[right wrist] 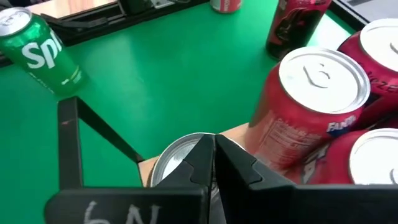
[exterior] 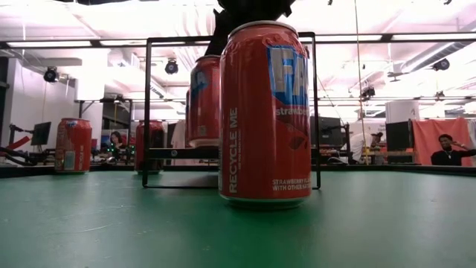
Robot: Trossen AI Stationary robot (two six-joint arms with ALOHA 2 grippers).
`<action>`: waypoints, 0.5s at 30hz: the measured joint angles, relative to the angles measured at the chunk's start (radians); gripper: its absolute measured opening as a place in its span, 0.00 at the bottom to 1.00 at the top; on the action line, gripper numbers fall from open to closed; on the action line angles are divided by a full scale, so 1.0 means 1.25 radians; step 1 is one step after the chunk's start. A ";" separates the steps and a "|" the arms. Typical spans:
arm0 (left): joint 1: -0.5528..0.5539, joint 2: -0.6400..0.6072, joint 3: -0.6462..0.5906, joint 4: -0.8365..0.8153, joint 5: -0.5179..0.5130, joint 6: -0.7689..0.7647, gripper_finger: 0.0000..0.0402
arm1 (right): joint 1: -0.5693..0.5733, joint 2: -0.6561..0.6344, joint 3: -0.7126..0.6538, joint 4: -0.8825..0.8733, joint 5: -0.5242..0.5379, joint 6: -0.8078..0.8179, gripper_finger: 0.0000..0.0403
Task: Place canned beverage on shelf
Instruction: Put the orange soda can on the shelf and aligned with the other orange soda can
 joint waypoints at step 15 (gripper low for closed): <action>0.000 0.000 0.000 -0.008 0.000 0.001 0.00 | 0.005 -0.025 0.071 -0.083 -0.003 0.002 0.02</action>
